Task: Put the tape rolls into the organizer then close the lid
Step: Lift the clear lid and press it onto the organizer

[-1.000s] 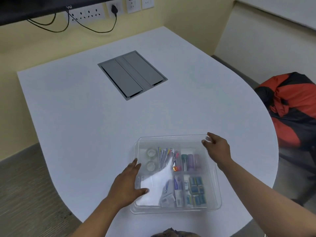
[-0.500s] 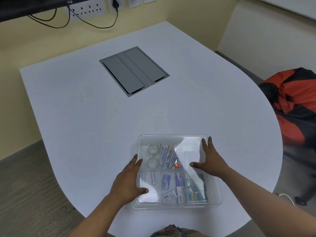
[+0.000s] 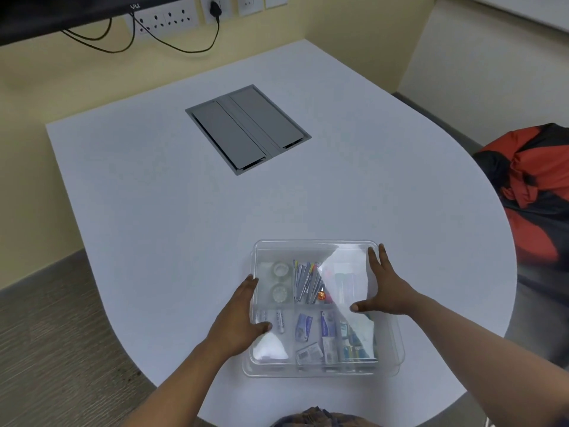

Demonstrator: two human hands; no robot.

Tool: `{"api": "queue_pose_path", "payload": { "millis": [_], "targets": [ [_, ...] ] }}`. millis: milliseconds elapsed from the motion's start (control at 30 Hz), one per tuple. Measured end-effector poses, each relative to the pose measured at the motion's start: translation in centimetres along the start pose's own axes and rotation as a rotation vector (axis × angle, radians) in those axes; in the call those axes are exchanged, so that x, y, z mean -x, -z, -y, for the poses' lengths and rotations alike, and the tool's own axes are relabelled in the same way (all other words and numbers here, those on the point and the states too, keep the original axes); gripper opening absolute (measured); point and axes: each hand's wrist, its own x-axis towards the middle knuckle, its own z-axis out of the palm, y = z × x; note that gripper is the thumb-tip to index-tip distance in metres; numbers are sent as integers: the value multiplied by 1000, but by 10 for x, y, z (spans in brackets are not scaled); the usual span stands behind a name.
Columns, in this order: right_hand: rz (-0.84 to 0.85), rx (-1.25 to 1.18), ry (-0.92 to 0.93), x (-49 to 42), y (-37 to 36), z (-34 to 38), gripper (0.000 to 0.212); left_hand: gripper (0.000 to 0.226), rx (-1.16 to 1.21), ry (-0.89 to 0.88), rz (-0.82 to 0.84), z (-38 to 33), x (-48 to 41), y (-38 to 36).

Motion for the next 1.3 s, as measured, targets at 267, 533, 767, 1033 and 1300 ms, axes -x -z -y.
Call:
{"api": "queue_pose_path", "payload": {
  "millis": [267, 533, 767, 1033, 1300],
  "targets": [
    [48, -90, 3, -2, 0, -2, 156, 84, 181, 110, -95, -16, -7, -2],
    [83, -130, -11, -2, 4, 1, 156, 82, 444, 216, -140, -32, -20, 1],
    [62, -166, 3, 7, 2, 4, 152, 83, 634, 360, -130, -28, -37, 18],
    [54, -113, -64, 14, -4, 14, 159, 59, 386, 220, -216, -20, -30, 11],
    [58, 86, -57, 18, -3, 20, 162, 99, -106, 175, -114, -15, -25, 5]
  ]
}}
